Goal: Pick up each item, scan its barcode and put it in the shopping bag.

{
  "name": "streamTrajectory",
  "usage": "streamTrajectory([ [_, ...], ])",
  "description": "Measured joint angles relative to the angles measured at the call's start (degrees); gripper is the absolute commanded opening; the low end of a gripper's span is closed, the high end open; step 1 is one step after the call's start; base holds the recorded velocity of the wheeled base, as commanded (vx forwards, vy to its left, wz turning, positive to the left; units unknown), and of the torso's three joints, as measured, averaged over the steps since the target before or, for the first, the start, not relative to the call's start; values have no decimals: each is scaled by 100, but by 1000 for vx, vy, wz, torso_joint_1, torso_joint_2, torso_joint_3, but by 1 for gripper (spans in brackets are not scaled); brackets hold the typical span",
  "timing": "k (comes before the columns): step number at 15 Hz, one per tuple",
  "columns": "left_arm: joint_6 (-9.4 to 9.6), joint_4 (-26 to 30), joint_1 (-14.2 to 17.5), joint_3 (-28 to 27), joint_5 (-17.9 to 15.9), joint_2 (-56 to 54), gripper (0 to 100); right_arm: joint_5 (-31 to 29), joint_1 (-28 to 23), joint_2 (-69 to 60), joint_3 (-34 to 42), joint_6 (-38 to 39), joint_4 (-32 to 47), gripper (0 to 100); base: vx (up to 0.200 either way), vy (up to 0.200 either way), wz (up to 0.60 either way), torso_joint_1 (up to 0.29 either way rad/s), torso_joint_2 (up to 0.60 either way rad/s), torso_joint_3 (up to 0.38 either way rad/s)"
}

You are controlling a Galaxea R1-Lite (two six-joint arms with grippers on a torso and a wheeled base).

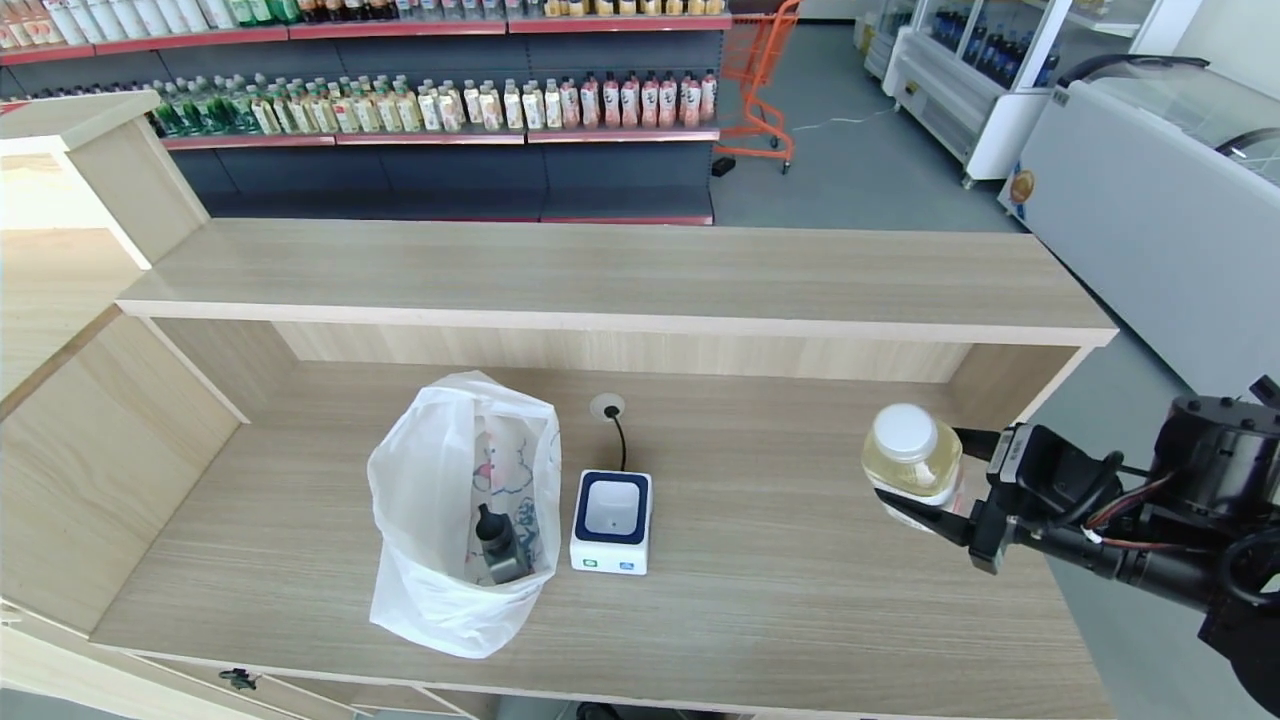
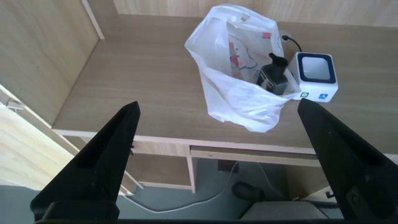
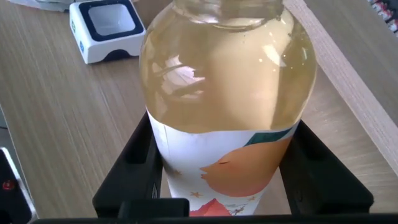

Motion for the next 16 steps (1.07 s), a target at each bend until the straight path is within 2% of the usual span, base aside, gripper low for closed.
streamTrajectory([
  [11, 23, 0, 6, 0, 0, 0, 100, 318, -9, 416, -369, 156, -41, 0, 0, 200, 0, 0, 1, 2],
  [16, 13, 0, 6, 0, 0, 0, 100, 480, -7, 913, -628, 43, -244, 0, 0, 0, 0, 0, 0, 0],
])
